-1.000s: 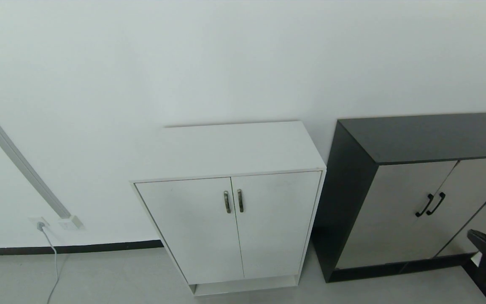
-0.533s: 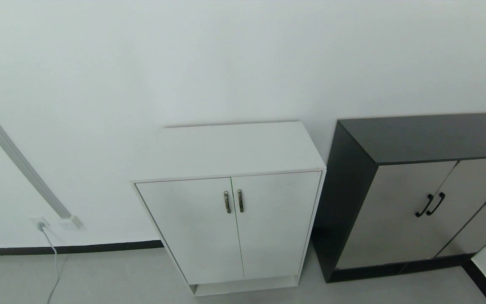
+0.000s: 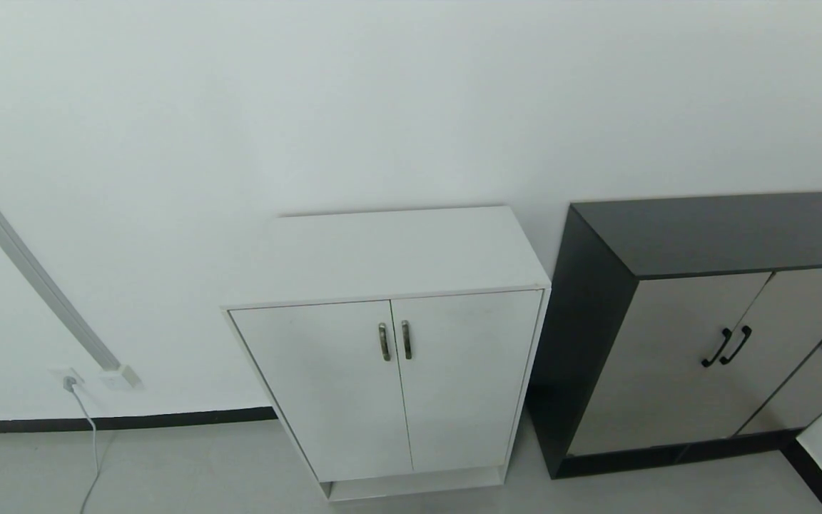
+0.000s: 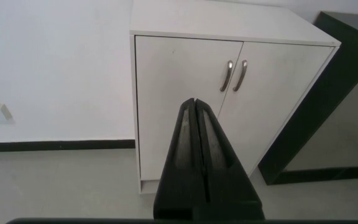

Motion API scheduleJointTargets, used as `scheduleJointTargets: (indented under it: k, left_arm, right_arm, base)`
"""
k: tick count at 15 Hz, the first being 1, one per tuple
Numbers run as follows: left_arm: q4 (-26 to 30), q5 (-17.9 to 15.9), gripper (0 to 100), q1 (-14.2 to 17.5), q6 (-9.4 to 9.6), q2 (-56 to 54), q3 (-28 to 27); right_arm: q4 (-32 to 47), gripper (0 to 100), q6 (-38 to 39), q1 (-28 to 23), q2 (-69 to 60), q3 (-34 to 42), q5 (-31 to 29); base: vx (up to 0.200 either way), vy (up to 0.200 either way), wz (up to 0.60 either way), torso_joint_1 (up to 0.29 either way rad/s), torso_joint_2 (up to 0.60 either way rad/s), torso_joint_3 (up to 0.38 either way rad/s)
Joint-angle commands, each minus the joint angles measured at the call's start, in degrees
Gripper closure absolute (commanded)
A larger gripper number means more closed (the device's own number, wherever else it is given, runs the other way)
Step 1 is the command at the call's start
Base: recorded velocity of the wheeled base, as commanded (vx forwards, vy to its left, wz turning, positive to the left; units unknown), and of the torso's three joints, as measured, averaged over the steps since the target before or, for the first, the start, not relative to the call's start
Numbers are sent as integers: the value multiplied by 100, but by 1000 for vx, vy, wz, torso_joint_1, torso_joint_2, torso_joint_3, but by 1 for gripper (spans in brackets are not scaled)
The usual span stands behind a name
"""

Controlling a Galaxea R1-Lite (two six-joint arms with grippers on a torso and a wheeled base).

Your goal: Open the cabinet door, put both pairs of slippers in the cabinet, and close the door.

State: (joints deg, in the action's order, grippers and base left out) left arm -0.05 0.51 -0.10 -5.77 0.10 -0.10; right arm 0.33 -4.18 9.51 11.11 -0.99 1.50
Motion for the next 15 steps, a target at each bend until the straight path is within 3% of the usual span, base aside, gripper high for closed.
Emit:
scheduleJointTargets:
  k: [1, 4, 10, 15]
  left_arm:
    - [-4, 2, 100, 1, -3, -1, 1]
    - [-4, 2, 100, 1, -3, -1, 1]
    - [-4, -7, 100, 1, 40, -1, 1]
    - [-4, -7, 100, 1, 49, -1, 1]
  right_arm:
    - [-7, 100, -4, -731, -407, 90, 140]
    - [-7, 100, -83, -924, -1102, 99, 263]
    - [-50, 100, 515, -924, -1102, 99, 123]
    - [-50, 100, 524, -933, -1102, 99, 123]
  base:
    - [0, 0, 0, 0, 0, 0]
    - [0, 0, 0, 0, 0, 0]
    - [0, 0, 0, 0, 0, 0]
    - [0, 0, 0, 0, 0, 0]
